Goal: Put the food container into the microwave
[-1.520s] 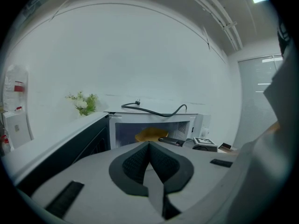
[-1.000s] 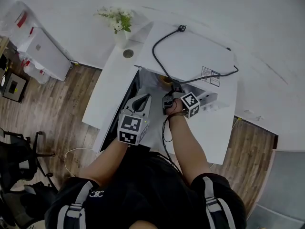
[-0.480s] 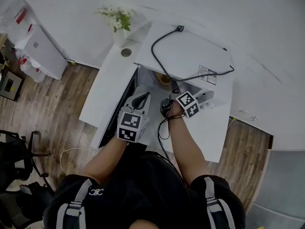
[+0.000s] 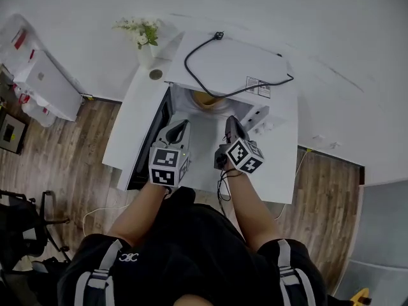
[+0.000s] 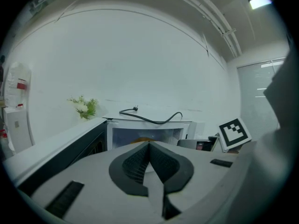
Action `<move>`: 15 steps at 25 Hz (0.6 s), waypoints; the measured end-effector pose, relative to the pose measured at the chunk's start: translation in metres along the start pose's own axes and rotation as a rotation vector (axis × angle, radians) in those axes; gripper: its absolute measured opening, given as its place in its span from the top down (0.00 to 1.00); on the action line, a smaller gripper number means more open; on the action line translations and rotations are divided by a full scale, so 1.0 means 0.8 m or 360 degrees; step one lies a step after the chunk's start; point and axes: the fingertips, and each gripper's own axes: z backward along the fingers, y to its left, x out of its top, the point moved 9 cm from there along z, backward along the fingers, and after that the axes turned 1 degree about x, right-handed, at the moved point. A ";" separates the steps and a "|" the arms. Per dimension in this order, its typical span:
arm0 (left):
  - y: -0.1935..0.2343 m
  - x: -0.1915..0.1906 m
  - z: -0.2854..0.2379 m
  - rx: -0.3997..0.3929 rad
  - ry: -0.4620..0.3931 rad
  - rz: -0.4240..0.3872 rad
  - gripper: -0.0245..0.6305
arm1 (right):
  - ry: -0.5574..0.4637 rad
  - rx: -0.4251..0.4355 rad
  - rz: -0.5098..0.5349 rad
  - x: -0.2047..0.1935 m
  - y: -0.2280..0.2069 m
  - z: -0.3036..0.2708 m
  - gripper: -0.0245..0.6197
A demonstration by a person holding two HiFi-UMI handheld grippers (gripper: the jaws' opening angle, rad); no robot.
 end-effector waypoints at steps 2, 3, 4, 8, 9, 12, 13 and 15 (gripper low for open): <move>-0.006 0.001 0.011 0.0017 -0.0018 0.0001 0.94 | -0.0055 0.0048 0.0225 0.017 0.017 0.025 0.97; -0.009 0.002 0.016 0.0021 -0.0026 -0.0003 0.94 | -0.0093 0.0062 0.0330 0.026 0.025 0.037 0.97; -0.013 0.003 0.021 0.0024 -0.0034 -0.0008 0.94 | -0.0132 0.0069 0.0426 0.035 0.033 0.050 0.97; -0.034 0.004 0.043 0.0009 -0.0075 -0.0046 0.94 | -0.0257 0.0062 0.0683 0.057 0.057 0.100 0.97; -0.040 0.003 0.048 -0.0001 -0.0085 -0.0057 0.94 | -0.0275 0.0057 0.0719 0.060 0.061 0.111 0.97; -0.056 0.002 0.059 -0.0034 -0.0107 -0.0085 0.94 | -0.0293 0.0044 0.0769 0.059 0.063 0.141 0.97; -0.061 0.002 0.061 -0.0043 -0.0110 -0.0092 0.94 | -0.0288 0.0035 0.0770 0.056 0.061 0.150 0.97; -0.070 -0.001 0.065 -0.0057 -0.0107 -0.0101 0.94 | -0.0272 0.0007 0.0756 0.050 0.054 0.164 0.97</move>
